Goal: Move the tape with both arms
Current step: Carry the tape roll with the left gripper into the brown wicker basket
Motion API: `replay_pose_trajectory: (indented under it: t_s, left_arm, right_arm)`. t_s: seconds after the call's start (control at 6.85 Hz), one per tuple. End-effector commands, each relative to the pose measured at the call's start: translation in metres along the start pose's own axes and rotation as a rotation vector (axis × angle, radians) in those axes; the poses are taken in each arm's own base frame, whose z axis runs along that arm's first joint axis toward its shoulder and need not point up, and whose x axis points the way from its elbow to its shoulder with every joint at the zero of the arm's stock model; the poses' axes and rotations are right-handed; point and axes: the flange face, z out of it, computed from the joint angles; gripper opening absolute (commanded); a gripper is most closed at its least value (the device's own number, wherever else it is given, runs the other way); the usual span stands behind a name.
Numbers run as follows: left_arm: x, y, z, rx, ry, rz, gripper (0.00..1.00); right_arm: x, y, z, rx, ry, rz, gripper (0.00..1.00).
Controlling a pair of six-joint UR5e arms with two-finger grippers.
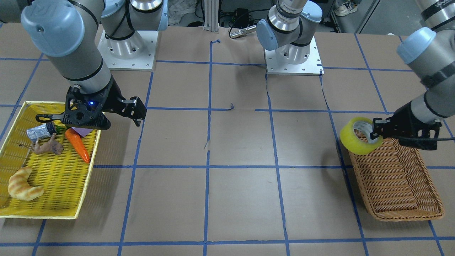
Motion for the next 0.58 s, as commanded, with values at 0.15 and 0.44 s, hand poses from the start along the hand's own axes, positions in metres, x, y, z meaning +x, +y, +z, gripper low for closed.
replay_pose_trajectory:
  t_s: [0.15,0.44]
  left_arm:
    - [-0.097,0.012,0.029,0.108,-0.112,0.08,0.0]
    - [-0.112,-0.007,0.065,0.138,-0.122,0.063,0.0]
  right_arm:
    - [0.0,0.001,0.001,-0.003,0.0,0.0,1.0]
    - [-0.001,0.001,0.002,-0.005,0.001,-0.002,1.0]
